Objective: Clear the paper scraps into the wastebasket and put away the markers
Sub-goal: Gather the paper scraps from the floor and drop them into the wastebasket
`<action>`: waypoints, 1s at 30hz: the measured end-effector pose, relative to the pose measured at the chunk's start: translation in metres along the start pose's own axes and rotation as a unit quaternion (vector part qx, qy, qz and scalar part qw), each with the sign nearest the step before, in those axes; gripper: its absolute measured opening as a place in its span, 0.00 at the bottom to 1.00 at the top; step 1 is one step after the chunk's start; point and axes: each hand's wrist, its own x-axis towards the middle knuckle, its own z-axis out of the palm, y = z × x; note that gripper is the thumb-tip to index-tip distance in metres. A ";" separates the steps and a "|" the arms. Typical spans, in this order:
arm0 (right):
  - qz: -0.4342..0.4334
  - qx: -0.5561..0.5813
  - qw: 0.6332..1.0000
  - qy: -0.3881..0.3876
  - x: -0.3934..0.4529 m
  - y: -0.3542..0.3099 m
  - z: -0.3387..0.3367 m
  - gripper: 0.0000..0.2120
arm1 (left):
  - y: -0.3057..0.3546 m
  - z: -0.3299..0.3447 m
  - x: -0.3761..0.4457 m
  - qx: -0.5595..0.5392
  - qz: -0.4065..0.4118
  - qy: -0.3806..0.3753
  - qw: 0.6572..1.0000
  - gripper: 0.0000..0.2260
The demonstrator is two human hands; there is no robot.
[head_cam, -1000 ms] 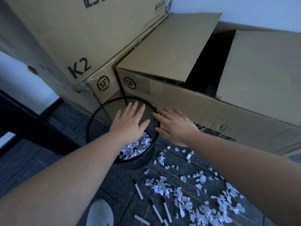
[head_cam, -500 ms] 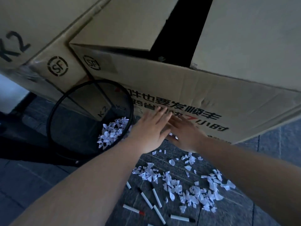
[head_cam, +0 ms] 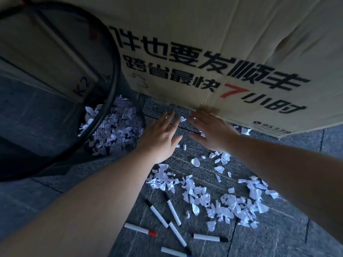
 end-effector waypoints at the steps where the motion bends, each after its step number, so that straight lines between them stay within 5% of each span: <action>1: 0.001 0.003 1.000 0.002 0.003 0.001 0.006 0.31 | -0.003 0.009 0.004 -0.001 0.000 -0.002 1.000 0.28; 8: -0.003 0.075 0.995 0.070 -0.003 0.000 0.042 0.30 | -0.010 0.048 0.032 -0.105 -0.015 0.060 0.993 0.26; 11: -0.049 0.118 0.986 0.108 -0.029 -0.009 0.057 0.24 | 0.002 0.062 0.016 -0.164 0.057 0.116 0.978 0.25; 16: -0.055 0.098 0.978 0.177 -0.066 0.015 0.043 0.22 | 0.018 0.076 -0.012 -0.164 0.145 0.081 0.973 0.26; 24: 0.040 0.027 0.992 0.118 -0.104 0.074 0.052 0.32 | 0.032 0.055 0.028 -0.006 0.054 0.103 0.993 0.32; 30: 0.083 0.087 0.982 0.143 -0.099 0.060 0.062 0.32 | 0.039 0.063 0.040 -0.109 0.036 0.079 0.990 0.33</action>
